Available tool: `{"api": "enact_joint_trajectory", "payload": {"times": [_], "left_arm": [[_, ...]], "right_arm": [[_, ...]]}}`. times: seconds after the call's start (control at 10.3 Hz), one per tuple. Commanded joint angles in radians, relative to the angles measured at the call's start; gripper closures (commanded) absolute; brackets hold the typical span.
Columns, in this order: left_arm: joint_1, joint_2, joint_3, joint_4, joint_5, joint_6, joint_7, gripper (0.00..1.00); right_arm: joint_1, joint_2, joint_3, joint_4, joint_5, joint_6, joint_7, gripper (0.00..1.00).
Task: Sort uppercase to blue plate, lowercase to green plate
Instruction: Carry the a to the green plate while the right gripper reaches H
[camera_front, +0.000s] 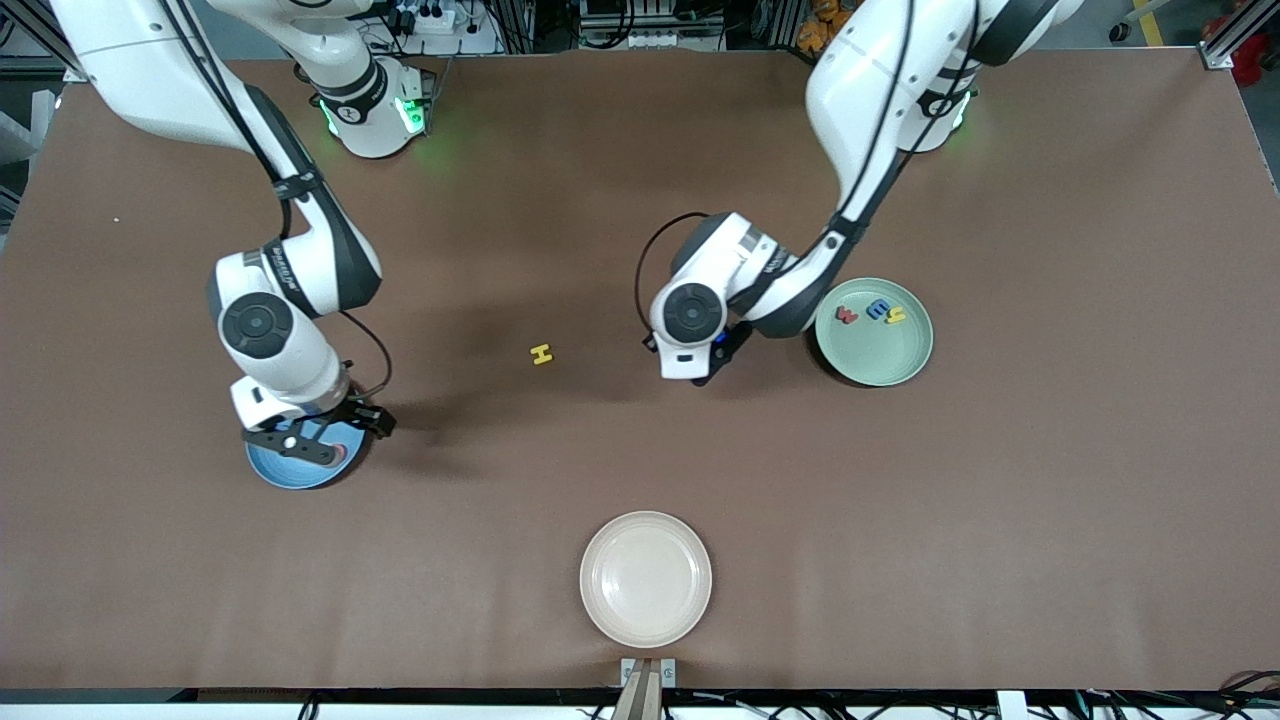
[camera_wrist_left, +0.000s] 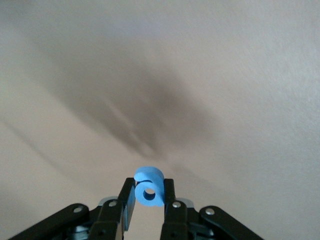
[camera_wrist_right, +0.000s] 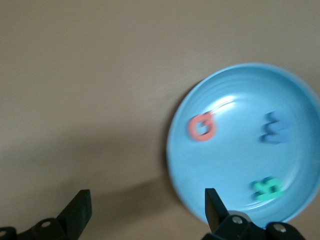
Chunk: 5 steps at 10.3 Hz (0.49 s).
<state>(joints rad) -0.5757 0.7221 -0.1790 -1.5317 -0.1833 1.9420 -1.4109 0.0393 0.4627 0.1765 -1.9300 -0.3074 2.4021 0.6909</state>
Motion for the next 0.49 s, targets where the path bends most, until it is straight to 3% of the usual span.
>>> {"api": "enact_joint_trajectory", "payload": {"times": [0.0,0.1,0.39], "left_arm": [[0.086,-0.128,-0.008,-0.14,-0.015,-0.061,0.142,1.0],[0.132,-0.171,-0.008,-0.192,-0.001,-0.063,0.205,1.0],[0.273,-0.245,-0.042,-0.319,0.074,-0.064,0.37,1.0]], "right_arm": [[0.107,0.046,0.003,0.057,0.112,0.011,-0.002,0.0],[0.161,0.059,0.003,0.066,0.163,0.044,-0.002,0.0],[0.343,0.099,-0.011,0.052,0.159,0.176,-0.002,0.0]]}}
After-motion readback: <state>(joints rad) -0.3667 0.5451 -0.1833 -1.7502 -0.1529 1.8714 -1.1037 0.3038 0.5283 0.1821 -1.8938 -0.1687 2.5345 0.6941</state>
